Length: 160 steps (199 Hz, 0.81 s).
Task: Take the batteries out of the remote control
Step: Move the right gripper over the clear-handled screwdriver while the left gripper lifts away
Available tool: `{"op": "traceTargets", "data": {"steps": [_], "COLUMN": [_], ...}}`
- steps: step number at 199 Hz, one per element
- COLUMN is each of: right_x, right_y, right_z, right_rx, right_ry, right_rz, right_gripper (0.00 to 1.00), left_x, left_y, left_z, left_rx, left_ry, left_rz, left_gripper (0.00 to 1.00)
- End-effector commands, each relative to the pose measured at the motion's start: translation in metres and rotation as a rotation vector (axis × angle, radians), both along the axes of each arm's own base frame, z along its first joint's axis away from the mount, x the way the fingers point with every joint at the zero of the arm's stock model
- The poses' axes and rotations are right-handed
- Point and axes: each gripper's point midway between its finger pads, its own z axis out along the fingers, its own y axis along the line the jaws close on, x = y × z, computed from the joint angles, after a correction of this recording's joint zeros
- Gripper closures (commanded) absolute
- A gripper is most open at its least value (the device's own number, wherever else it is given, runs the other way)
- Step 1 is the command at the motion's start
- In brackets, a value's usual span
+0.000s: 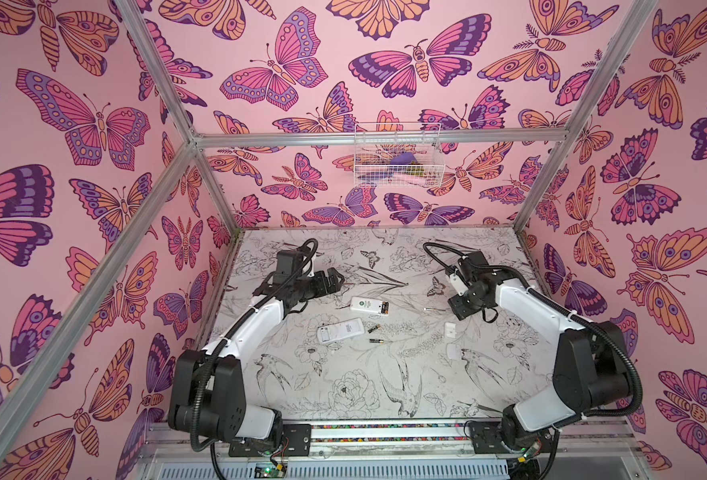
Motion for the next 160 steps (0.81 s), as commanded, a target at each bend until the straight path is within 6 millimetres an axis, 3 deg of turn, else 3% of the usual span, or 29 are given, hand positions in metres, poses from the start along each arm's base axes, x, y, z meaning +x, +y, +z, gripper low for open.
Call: {"op": "traceTargets", "data": {"steps": [1,59,116,160], "right_x": [-0.007,-0.011,-0.014,-0.001], "right_y": [0.001,0.007,0.008,0.009], "right_z": [0.006,-0.004,-0.025,-0.036], "right_rx": [0.009,0.024,0.013,-0.004], "right_ry": [0.005,0.047,0.120,0.118], "right_rz": [0.048,0.105,0.127,0.142], "right_gripper": [0.33,0.34,0.35,0.35], "left_x": [-0.002,-0.002,-0.001,-0.002], "left_y": [0.008,0.034,0.041,0.042], "left_z": [0.020,0.050,0.049,0.047], "left_rx": [0.049,0.082,0.085,0.072], "left_ry": [-0.093,-0.250,-0.260,-0.263], "left_rz": [-0.070,-0.086,-0.083,-0.085], "left_gripper": [0.00,0.00,0.00,0.00]}}
